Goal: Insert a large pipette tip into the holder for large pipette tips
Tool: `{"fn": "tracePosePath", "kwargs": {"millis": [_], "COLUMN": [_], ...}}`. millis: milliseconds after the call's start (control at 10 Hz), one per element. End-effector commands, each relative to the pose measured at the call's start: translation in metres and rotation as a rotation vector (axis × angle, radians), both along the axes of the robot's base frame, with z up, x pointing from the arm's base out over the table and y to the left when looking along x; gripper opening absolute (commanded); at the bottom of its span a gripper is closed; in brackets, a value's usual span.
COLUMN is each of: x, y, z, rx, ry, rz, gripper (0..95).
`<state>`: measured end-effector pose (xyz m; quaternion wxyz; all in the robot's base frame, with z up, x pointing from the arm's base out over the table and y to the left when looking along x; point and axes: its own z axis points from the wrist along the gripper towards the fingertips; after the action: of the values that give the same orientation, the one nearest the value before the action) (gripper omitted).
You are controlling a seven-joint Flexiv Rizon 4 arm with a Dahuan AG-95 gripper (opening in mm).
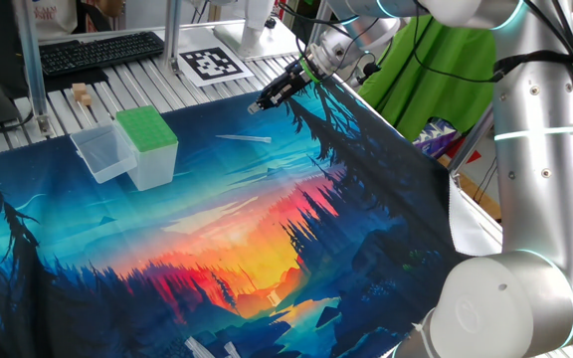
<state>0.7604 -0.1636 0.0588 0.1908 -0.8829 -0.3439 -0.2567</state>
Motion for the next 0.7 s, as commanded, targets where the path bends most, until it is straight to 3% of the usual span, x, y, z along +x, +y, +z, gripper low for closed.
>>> {"fn": "tracePosePath", "kwargs": {"millis": [100,200,500,700], "x": [-0.001,-0.002,-0.012,-0.018], "y": [0.000,0.000,0.000,0.000], "z": [-0.001,-0.001,-0.006,-0.009], "rx": [-0.032,-0.054,-0.085,-0.087], "ry": [0.034,0.051,0.066,0.076], "rz": [0.036,0.042,0.055,0.058], "gripper": [0.0,0.0,0.0,0.0]}}
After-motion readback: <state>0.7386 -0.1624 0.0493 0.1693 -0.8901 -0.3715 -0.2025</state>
